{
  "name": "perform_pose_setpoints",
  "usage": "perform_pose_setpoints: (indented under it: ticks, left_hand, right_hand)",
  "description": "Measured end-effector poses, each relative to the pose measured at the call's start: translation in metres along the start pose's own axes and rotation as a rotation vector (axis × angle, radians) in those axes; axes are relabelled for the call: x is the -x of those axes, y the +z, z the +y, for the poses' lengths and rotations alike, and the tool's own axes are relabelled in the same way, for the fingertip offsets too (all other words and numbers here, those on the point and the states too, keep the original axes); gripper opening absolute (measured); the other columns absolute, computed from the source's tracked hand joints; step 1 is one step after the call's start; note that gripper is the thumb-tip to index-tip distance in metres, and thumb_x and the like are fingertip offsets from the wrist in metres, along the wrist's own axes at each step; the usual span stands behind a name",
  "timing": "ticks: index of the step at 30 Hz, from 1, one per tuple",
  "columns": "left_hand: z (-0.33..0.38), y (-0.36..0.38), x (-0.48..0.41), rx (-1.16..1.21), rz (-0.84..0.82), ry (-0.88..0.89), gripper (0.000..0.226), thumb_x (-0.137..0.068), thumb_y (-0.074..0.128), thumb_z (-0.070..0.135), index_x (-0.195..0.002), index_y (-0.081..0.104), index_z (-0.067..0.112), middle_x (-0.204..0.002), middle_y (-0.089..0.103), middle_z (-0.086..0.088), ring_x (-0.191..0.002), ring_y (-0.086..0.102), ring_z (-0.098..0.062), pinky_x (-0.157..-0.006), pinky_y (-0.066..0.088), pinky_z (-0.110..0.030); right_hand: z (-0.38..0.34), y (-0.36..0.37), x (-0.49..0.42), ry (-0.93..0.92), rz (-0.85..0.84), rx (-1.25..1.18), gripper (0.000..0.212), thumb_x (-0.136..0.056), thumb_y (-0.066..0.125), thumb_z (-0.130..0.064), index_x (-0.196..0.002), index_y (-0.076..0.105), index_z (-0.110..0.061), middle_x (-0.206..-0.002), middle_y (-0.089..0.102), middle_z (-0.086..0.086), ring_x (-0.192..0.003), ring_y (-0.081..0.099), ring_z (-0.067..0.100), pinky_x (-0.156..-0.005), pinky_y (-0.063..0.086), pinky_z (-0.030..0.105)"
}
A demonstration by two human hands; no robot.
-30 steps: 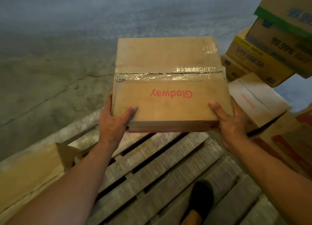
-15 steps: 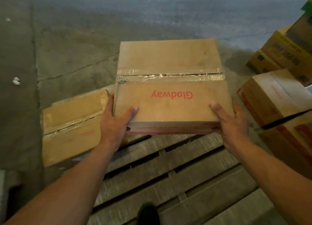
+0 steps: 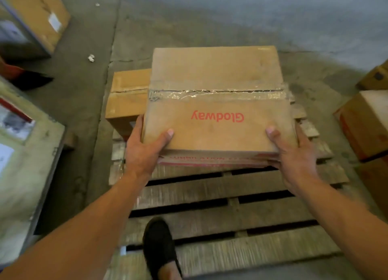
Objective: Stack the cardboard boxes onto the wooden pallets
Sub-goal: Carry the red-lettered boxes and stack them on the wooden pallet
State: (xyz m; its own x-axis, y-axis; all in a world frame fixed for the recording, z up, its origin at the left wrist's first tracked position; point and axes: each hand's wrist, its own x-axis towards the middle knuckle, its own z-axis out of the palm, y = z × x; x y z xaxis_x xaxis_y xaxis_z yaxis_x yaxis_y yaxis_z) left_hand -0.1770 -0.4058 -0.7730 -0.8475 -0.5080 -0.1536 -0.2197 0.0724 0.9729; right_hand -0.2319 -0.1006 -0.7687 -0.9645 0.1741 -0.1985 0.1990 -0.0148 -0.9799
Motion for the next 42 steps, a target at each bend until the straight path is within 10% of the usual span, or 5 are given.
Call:
perform_pose_setpoints:
  ticks: [10, 21, 31, 42]
  left_hand:
    - [-0.118, -0.108, 0.103, 0.026, 0.094, -0.151, 0.076, -0.079, 0.081, 0.037, -0.147, 0.045, 0.038, -0.125, 0.064, 0.006, -0.109, 0.068, -0.018, -0.075, 0.064, -0.042]
    - [-0.186, -0.194, 0.056, 0.001, 0.1, -0.216, 0.069, -0.081, 0.078, 0.035, -0.141, 0.046, 0.041, -0.122, 0.06, 0.01, -0.113, 0.063, -0.016, -0.074, 0.064, -0.041]
    - [-0.216, -0.195, -0.035, 0.085, 0.053, -0.215, 0.069, -0.086, 0.076, 0.028, -0.146, 0.044, 0.035, -0.116, 0.062, 0.011, -0.097, 0.069, -0.003, -0.066, 0.059, -0.024]
    - [-0.237, -0.186, -0.065, 0.083, 0.068, -0.209, 0.072, -0.085, 0.077, 0.025, -0.149, 0.043, 0.032, -0.114, 0.064, 0.014, -0.096, 0.068, 0.005, -0.071, 0.06, -0.023]
  right_hand:
    - [0.118, 0.048, 0.11, 0.162, -0.085, 0.099, 0.066, -0.077, 0.081, -0.052, -0.136, 0.055, -0.035, -0.114, 0.069, -0.008, -0.108, 0.067, 0.017, -0.09, 0.059, 0.051]
    - [0.178, 0.157, 0.121, 0.281, -0.095, 0.126, 0.108, -0.05, 0.085, -0.069, -0.146, 0.05, -0.034, -0.119, 0.068, -0.006, -0.111, 0.066, 0.022, -0.092, 0.057, 0.054]
    - [0.189, 0.217, 0.062, 0.28, -0.044, 0.128, 0.065, -0.084, 0.076, -0.037, -0.143, 0.05, -0.025, -0.112, 0.065, -0.007, -0.1, 0.066, 0.016, -0.074, 0.06, 0.039]
    - [0.214, 0.232, 0.037, 0.272, -0.008, 0.157, 0.071, -0.081, 0.079, -0.039, -0.145, 0.05, -0.025, -0.123, 0.064, -0.003, -0.109, 0.065, 0.018, -0.076, 0.059, 0.039]
